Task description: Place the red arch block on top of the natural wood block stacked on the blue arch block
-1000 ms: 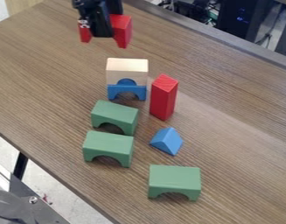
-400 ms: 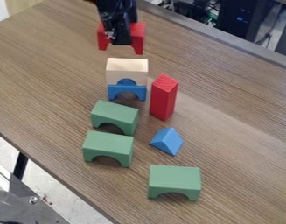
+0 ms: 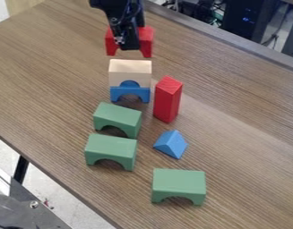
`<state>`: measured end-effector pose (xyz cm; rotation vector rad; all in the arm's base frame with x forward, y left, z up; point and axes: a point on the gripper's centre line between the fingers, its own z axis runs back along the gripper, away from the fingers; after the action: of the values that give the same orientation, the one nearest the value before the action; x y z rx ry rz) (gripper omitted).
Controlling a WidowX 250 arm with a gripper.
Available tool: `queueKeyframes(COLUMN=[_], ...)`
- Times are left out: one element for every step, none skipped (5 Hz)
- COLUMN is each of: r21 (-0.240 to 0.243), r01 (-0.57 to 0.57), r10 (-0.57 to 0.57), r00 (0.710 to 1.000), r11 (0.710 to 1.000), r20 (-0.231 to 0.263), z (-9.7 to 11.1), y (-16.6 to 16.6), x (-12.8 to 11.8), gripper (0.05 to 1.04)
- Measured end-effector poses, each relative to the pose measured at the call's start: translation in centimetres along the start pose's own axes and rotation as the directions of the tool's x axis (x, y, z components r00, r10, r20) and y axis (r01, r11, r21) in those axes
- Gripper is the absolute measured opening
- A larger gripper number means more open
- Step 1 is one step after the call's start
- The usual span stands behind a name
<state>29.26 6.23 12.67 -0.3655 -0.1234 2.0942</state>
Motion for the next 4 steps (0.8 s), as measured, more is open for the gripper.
queueKeyframes(r21=[-0.005,-0.006,-0.018,-0.026], r01=[-0.011,-0.041,-0.064,-0.071], r10=[0.011,0.041,0.065,0.072], r00=[1.0,0.999,0.997,0.997], r11=[1.0,0.999,0.998,0.997], r20=[0.005,0.024,0.034,0.036], z=[-0.4,-1.1,-1.5,-1.5], y=[0.2,0.7,0.9,0.7], x=[0.3,0.8,1.1,1.2], gripper=[0.565,0.565,0.565,0.565])
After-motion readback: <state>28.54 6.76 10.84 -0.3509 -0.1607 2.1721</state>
